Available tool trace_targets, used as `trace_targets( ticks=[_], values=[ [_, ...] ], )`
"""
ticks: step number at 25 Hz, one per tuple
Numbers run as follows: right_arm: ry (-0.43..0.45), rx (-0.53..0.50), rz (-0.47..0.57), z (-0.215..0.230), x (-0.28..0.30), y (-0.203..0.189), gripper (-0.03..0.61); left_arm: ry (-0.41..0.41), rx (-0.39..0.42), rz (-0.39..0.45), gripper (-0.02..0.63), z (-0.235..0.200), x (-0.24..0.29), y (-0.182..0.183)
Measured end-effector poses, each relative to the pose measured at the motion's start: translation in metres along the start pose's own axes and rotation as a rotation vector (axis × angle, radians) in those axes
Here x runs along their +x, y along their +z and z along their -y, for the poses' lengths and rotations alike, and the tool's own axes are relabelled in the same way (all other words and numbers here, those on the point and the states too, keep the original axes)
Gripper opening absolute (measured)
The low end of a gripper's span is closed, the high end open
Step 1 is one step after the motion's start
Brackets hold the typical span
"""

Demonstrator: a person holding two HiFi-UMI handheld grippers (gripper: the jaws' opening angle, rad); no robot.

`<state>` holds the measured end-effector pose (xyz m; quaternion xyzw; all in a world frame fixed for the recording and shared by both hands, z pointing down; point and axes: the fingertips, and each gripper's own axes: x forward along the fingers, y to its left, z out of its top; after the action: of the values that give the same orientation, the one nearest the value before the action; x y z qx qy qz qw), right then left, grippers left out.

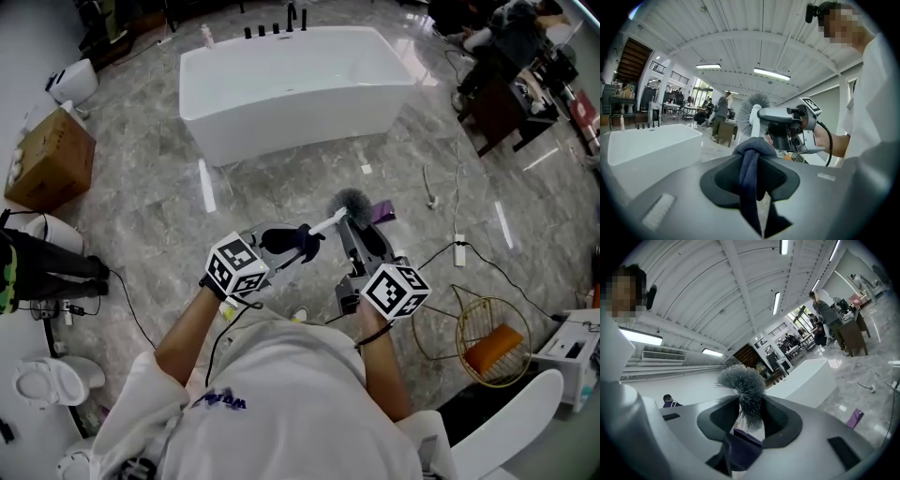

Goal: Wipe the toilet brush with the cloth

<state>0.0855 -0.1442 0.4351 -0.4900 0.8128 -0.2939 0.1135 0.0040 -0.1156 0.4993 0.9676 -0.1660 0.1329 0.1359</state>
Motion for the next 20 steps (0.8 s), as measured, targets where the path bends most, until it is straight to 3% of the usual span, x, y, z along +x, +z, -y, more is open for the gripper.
trace_targets(
  ticks=[9, 20],
  values=[
    [-0.017, 0.002, 0.093, 0.015, -0.015, 0.049, 0.146, -0.004, 0.002, -0.02, 0.103, -0.001, -0.006, -0.004],
    [-0.042, 0.061, 0.171, 0.035, -0.03, 0.079, 0.146, -0.021, -0.01, -0.033, 0.118, -0.003, -0.008, -0.012]
  ],
)
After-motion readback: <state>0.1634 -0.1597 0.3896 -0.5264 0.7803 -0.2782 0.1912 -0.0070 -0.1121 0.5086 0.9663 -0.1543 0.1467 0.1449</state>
